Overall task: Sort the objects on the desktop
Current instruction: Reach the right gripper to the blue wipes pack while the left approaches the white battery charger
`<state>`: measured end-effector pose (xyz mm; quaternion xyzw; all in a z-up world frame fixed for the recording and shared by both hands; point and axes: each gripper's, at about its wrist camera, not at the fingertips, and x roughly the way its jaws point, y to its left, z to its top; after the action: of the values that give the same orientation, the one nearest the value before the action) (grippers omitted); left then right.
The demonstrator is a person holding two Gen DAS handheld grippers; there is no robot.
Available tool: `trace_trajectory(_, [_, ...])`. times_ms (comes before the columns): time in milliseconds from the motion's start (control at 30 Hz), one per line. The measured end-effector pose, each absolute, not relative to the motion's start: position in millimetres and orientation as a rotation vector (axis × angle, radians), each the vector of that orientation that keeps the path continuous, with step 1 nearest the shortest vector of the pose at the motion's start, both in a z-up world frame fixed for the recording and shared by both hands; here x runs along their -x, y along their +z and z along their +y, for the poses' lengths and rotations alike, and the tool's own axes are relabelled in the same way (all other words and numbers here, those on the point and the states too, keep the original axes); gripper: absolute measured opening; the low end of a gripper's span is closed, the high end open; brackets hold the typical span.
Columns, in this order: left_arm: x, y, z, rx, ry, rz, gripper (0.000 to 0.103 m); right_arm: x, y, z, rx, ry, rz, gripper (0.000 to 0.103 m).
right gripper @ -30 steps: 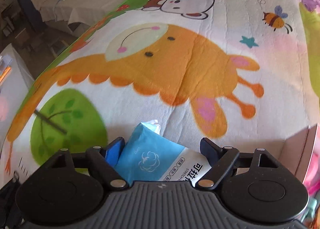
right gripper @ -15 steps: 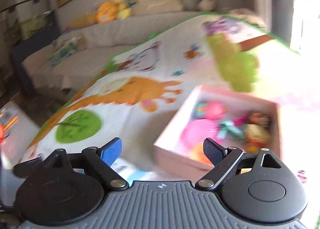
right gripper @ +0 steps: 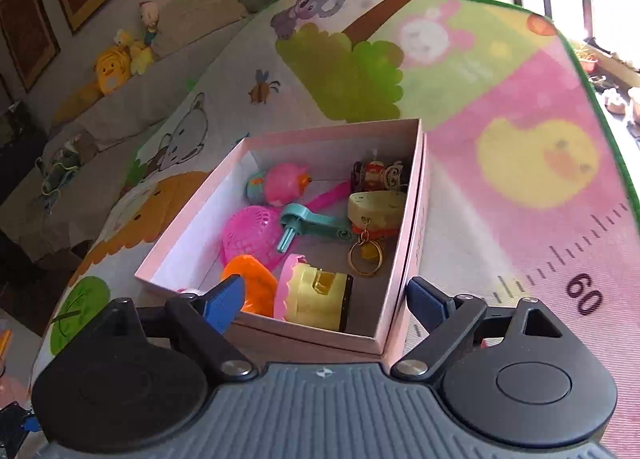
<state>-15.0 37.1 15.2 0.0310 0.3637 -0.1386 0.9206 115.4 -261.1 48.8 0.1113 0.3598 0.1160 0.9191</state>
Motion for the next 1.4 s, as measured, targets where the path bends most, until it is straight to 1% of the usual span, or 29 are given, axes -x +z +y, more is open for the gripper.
trace_trajectory(67, [16.6,17.8,42.2,-0.062,-0.270,0.735,0.103,-94.7,70.0,-238.4,-0.112,0.244,0.625,0.085])
trace_trajectory(133, [16.2,19.3,47.1,-0.055,-0.252,0.730,0.103,-71.8,86.5,-211.6,0.018,0.338,0.550,0.089])
trace_trajectory(167, [15.3,19.8,49.2,-0.053,-0.245,0.727,0.103,-63.9,92.2,-197.0,0.067,0.411,0.558,0.093])
trace_trajectory(200, [14.6,20.2,50.4,-0.051,-0.245,0.726,0.103,-58.5,95.7,-180.4,0.107,0.494,0.593,0.093])
trace_trajectory(267, [14.4,20.0,51.2,-0.040,-0.258,0.726,0.103,-57.6,92.4,-152.8,0.155,0.610,0.671,0.093])
trace_trajectory(367, [17.6,17.9,48.6,-0.014,-0.302,0.736,0.103,-66.4,71.5,-117.6,0.214,0.683,0.778,0.093])
trace_trajectory(433, [20.7,15.5,45.2,-0.007,-0.332,0.746,0.103,-77.3,53.7,-108.6,0.212,0.677,0.845,0.089])
trace_trajectory(467, [22.5,14.6,43.4,-0.012,-0.339,0.747,0.103,-79.3,45.3,-110.9,0.190,0.673,0.883,0.078])
trace_trajectory(533, [24.8,13.7,41.3,-0.016,-0.355,0.746,0.103,-77.9,41.5,-126.6,0.105,0.680,0.908,0.072])
trace_trajectory(567, [24.4,13.4,41.4,-0.011,-0.364,0.747,0.103,-74.3,42.5,-135.4,0.094,0.666,0.905,0.067])
trace_trajectory(833, [8.3,12.0,20.6,0.011,-0.432,0.755,0.103,-57.3,46.6,-223.4,0.062,0.407,0.877,0.067])
trace_trajectory(933, [4.5,11.7,8.2,-0.014,-0.466,0.757,0.103,-49.4,53.5,-247.8,0.006,0.400,0.864,0.068])
trace_trajectory(1067, [-1.2,11.1,-4.5,-0.050,-0.483,0.763,0.103,-51.1,64.3,-254.7,0.037,0.343,0.795,0.069])
trace_trajectory(1167, [-1.2,12.0,-10.1,-0.072,-0.475,0.759,0.103,-72.4,57.0,-252.3,0.110,0.235,0.784,0.069])
trace_trajectory(1233, [-0.4,12.5,-11.0,-0.076,-0.470,0.763,0.103,-85.5,50.9,-255.9,0.108,0.190,0.789,0.066])
trace_trajectory(1400, [-1.2,12.4,-16.1,-0.093,-0.466,0.780,0.103,-102.5,39.8,-273.0,0.062,0.083,0.756,0.066])
